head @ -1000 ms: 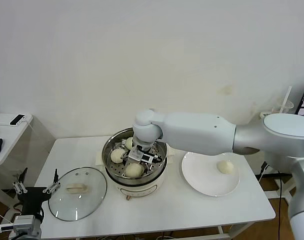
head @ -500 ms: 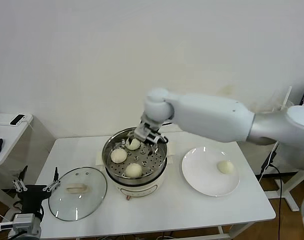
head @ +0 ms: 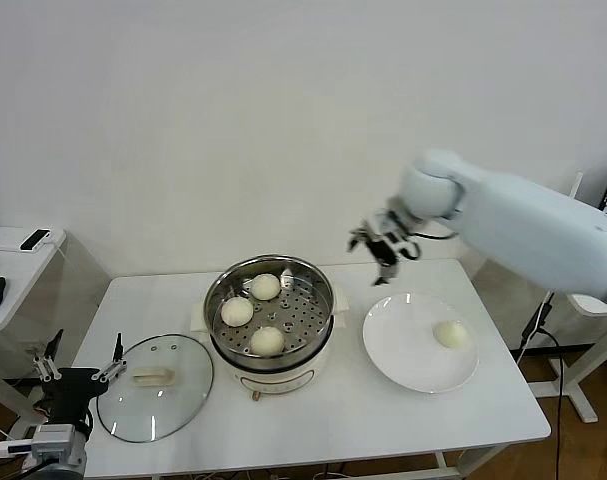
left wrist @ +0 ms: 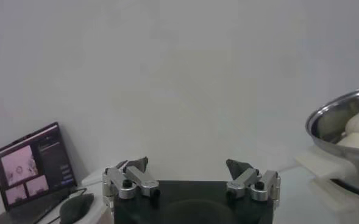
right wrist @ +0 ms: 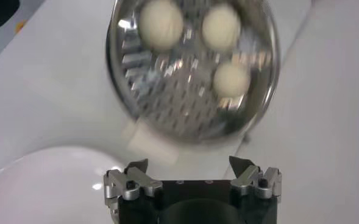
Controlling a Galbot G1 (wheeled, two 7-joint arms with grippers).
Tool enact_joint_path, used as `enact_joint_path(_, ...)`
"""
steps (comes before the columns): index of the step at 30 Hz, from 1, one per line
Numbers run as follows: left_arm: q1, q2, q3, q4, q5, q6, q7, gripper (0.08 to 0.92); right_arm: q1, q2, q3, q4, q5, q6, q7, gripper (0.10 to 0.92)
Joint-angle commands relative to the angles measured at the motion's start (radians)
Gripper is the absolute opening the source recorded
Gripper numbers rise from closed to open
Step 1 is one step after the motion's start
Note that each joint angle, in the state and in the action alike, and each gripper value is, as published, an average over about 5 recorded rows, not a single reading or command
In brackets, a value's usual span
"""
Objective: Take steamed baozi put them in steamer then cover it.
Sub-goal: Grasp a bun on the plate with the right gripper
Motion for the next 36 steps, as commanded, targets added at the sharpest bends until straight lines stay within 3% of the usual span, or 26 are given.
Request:
enact_joint_path(1, -0.004, 0.009, 0.012, 0.008, 0.003, 0.002, 0.000, 0.823, -0.301, -0.287, 0.211, -0.002, -0.141, -0.013, -0.003, 0.823)
enact_joint_path(10, 0.001, 0.016, 0.022, 0.005, 0.010, 0.010, 0.000, 0.823, -0.473, -0.259, 0.306, -0.094, -0.258, 0.036, -0.004, 0.823)
enact_joint_path(36, 0.007, 0.004, 0.001, 0.014, 0.014, 0.015, 0.000, 0.823, -0.510, 0.079, 0.376, -0.457, -0.419, 0.104, 0.052, 0.823)
